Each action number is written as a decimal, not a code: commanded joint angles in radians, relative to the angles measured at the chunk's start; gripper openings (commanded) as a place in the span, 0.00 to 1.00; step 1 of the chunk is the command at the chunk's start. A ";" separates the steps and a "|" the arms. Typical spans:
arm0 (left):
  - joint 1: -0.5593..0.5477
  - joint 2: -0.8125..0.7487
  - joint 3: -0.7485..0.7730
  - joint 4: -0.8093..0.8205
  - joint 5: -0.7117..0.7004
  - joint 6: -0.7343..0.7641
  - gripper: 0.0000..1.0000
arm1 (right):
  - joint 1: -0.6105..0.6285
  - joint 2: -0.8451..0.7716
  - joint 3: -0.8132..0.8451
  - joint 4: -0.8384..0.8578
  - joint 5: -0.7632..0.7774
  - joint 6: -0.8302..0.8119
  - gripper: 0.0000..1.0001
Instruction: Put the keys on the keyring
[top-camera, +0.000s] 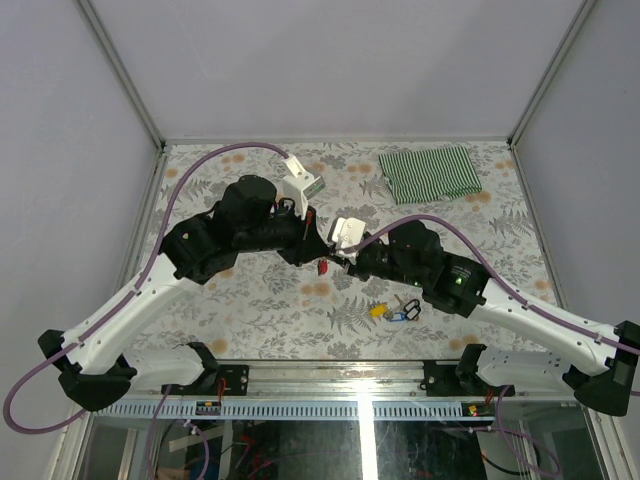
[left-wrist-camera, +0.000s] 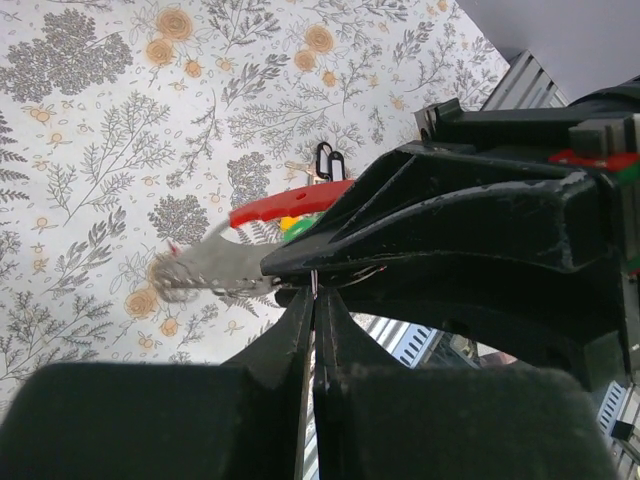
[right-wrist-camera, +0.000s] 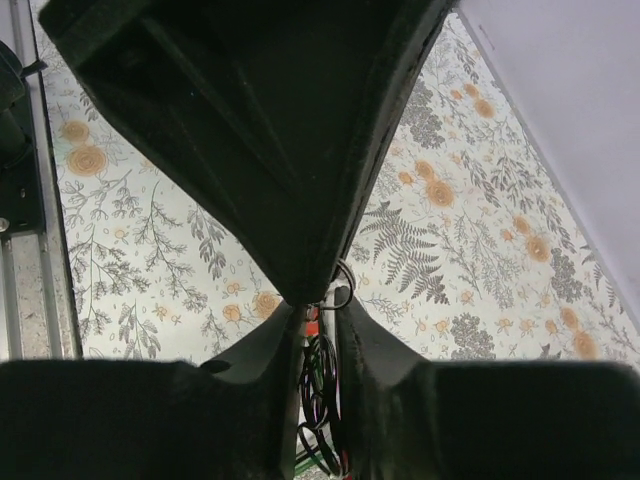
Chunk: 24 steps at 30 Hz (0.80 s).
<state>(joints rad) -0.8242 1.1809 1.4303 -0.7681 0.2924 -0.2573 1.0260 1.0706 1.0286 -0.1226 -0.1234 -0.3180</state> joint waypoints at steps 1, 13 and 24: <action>-0.004 -0.020 0.041 0.053 0.024 -0.012 0.00 | 0.005 -0.006 0.019 0.038 -0.013 0.006 0.13; -0.005 -0.083 0.025 0.098 0.054 0.015 0.41 | 0.004 -0.031 0.094 -0.085 -0.108 0.038 0.00; -0.004 -0.237 -0.068 0.191 -0.147 0.124 0.63 | 0.003 -0.073 0.153 -0.175 -0.279 0.133 0.00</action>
<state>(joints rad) -0.8242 1.0096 1.4117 -0.6960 0.2592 -0.1921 1.0256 1.0481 1.1080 -0.3134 -0.2939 -0.2401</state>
